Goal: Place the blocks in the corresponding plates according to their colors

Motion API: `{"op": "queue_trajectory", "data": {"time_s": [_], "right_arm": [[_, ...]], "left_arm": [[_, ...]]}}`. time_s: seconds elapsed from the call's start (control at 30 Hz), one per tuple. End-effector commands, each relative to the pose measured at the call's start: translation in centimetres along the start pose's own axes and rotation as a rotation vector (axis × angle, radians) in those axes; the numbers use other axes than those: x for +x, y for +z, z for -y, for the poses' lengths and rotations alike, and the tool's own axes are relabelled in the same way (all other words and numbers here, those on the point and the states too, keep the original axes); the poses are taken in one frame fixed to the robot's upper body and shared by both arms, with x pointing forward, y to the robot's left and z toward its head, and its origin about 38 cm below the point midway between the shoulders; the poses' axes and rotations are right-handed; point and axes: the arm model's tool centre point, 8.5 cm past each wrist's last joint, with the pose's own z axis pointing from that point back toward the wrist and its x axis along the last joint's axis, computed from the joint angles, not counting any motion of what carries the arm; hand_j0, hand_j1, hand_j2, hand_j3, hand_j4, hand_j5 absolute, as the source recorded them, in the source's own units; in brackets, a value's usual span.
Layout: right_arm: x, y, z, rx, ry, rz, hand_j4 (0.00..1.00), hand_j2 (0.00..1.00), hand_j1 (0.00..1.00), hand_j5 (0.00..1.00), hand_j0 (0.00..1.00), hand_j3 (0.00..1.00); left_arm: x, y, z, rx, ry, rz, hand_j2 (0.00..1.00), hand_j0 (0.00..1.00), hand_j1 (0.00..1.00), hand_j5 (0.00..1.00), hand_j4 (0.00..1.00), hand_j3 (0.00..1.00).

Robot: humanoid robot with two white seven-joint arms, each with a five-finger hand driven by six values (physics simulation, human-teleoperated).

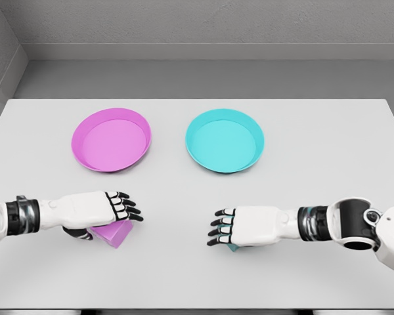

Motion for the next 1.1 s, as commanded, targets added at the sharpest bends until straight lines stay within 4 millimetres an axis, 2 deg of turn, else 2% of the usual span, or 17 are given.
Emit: {"op": "queue_trajectory", "data": {"time_s": [0.0,0.23,0.53,0.6,0.73,1.03,1.07], "right_arm": [[0.1,-0.3,-0.1,0.000,-0.002,0.002,1.00,1.00,1.00,1.00,1.00,1.00],[-0.5,-0.2,-0.8,0.017,-0.016,-0.013,1.00,1.00,1.00,1.00,1.00,1.00],[-0.4,-0.5,-0.7,0.010,-0.020,-0.009,0.99,0.99,0.99,0.99,0.99,0.99],[-0.5,-0.5,-0.6,0.007,-0.017,-0.010,0.92,0.92,0.92,0.92,0.92,0.92],[-0.6,-0.4,-0.3,0.004,-0.012,-0.014,0.85,0.85,0.85,0.85,0.85,0.85],[-0.9,-0.3,-0.1,0.004,-0.005,-0.022,0.76,0.76,0.76,0.76,0.76,0.76],[-0.9,-0.3,-0.1,0.007,-0.005,-0.022,0.76,0.76,0.76,0.76,0.76,0.76]], "left_arm": [[0.0,-0.1,0.1,0.002,0.010,-0.001,1.00,1.00,1.00,1.00,1.00,1.00],[0.0,-0.4,0.4,-0.002,0.017,0.003,1.00,1.00,1.00,1.00,1.00,1.00],[0.1,-1.0,0.6,0.005,0.026,0.008,1.00,1.00,1.00,1.00,1.00,1.00],[0.1,-1.3,0.8,0.002,0.033,0.010,1.00,1.00,1.00,1.00,1.00,1.00],[0.2,-1.6,1.1,-0.002,0.040,0.015,1.00,1.00,1.00,1.00,1.00,1.00],[0.0,-2.0,1.8,-0.012,0.055,0.010,1.00,1.00,1.00,1.00,1.00,1.00],[0.0,-2.0,1.8,-0.012,0.056,0.009,0.96,0.96,0.96,0.96,0.96,0.96]]}}
